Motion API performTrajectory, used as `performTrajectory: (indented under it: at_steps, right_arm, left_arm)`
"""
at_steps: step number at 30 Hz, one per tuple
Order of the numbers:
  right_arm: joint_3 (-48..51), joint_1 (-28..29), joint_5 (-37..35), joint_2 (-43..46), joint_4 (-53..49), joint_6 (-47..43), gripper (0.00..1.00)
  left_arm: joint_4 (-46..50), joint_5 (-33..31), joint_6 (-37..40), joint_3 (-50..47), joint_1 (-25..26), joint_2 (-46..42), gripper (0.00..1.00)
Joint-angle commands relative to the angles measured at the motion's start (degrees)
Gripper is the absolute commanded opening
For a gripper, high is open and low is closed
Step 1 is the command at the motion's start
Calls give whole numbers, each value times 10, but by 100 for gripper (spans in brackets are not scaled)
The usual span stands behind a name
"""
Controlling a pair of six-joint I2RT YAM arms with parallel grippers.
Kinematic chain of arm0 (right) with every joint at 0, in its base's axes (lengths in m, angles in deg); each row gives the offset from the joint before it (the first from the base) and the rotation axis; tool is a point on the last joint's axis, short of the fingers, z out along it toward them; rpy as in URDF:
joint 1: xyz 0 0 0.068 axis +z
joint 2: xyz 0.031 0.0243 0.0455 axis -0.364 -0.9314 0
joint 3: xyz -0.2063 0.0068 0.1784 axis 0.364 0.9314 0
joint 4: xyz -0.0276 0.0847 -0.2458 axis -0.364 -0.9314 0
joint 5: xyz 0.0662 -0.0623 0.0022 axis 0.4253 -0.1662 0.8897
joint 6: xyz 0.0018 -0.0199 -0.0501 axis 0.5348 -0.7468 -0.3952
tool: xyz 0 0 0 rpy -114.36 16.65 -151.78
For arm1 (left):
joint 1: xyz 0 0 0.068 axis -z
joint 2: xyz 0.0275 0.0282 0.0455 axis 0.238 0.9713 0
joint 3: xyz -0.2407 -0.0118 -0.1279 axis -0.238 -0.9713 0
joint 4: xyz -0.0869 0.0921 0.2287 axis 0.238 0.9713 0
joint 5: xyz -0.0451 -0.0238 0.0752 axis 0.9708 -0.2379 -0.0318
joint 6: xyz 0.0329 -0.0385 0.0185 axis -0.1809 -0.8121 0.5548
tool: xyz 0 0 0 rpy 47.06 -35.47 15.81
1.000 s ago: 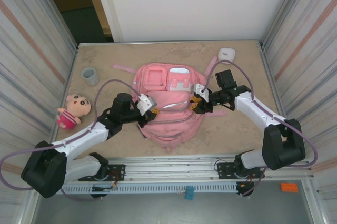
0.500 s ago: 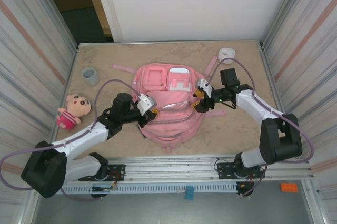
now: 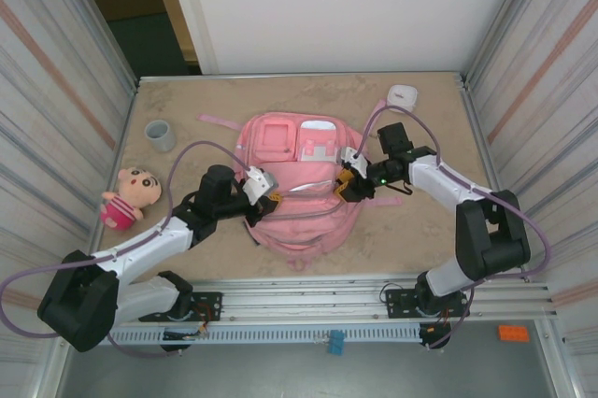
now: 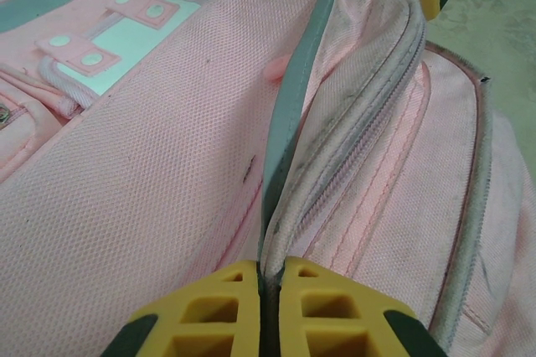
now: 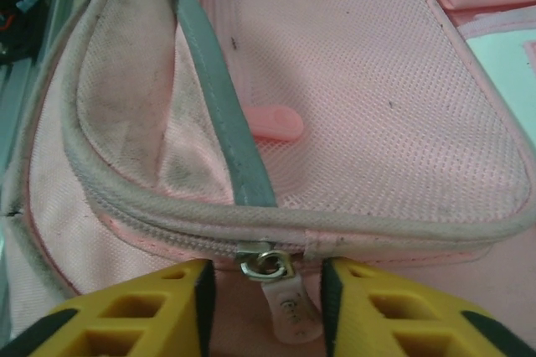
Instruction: Pack the student bag
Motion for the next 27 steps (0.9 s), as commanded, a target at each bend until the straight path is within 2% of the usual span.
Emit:
performTrajectory:
  at_steps: [1, 3, 8, 13, 22, 27]
  right_arm:
    - [-9, 2, 12, 25, -36, -8, 29]
    - [-10, 1, 4, 27, -41, -5, 22]
    - [-10, -1, 16, 37, -43, 5, 13]
    - [-7, 0, 20, 55, -43, 24, 0]
    - [0, 12, 17, 98, -52, 86, 0]
    - [-28, 27, 39, 97, -96, 155, 0]
  left_arm:
    - [-35, 1, -5, 17, -4, -2, 6]
    - [-33, 2, -3, 23, -4, 4, 6]
    - [-19, -11, -1, 35, -4, 16, 3]
    - [-20, -30, -8, 35, -4, 13, 2]
    - [6, -95, -27, 56, -1, 7, 0]
    - [16, -146, -10, 70, 24, 7, 0]
